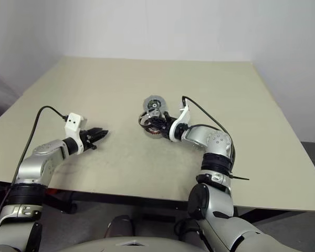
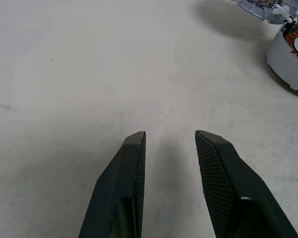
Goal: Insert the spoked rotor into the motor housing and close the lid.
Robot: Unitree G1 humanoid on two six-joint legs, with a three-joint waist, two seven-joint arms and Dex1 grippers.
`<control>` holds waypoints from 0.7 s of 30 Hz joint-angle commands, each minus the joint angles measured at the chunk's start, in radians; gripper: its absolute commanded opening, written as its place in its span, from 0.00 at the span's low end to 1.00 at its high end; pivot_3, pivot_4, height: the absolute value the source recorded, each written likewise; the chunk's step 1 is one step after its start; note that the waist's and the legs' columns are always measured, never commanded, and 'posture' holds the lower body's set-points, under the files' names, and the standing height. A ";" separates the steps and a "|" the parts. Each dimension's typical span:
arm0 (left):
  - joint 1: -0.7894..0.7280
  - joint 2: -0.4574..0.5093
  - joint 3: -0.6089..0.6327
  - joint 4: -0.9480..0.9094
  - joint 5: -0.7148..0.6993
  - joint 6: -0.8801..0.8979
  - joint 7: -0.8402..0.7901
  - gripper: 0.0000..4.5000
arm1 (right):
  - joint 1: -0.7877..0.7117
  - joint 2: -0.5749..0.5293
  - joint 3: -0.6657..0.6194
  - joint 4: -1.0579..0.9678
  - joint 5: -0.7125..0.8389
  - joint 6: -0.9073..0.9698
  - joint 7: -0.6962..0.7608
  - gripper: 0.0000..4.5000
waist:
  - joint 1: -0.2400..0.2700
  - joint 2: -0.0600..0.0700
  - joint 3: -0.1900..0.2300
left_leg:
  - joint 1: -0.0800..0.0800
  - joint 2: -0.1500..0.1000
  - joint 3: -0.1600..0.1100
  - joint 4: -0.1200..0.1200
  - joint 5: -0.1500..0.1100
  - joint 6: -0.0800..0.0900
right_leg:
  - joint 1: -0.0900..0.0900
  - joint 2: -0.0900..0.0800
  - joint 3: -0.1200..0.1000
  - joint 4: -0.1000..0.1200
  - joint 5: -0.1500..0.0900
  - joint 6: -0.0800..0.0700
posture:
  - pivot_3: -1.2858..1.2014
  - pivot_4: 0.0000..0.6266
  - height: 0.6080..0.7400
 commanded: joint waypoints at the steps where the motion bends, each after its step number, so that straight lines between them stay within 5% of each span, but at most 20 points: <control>1: -0.009 0.009 0.017 -0.014 0.000 -0.019 -0.002 0.38 | -0.015 -0.009 0.003 -0.007 0.016 -0.013 0.004 0.12 | 0.000 0.000 0.000 | 0.000 0.000 0.000 0.000 0.000 0.000 | 0.000 0.000 0.000 0.000 0.000 0.000 | 0.52 0.00 1.00; 9: -0.009 0.007 0.015 -0.013 0.001 -0.020 -0.001 0.38 | -0.023 -0.050 0.028 0.065 -0.019 -0.052 0.039 0.12 | 0.000 0.000 0.000 | 0.000 0.000 0.000 0.000 0.000 0.000 | 0.000 0.000 0.000 0.000 0.000 0.000 | 0.52 0.00 1.00; 21: -0.004 0.003 0.013 -0.016 0.001 -0.020 0.001 0.38 | -0.025 0.036 -0.010 -0.045 0.062 0.002 -0.069 0.12 | 0.000 0.000 0.000 | 0.001 0.000 0.000 0.000 0.000 0.000 | 0.000 0.000 0.000 0.000 0.000 0.000 | 0.52 0.00 1.00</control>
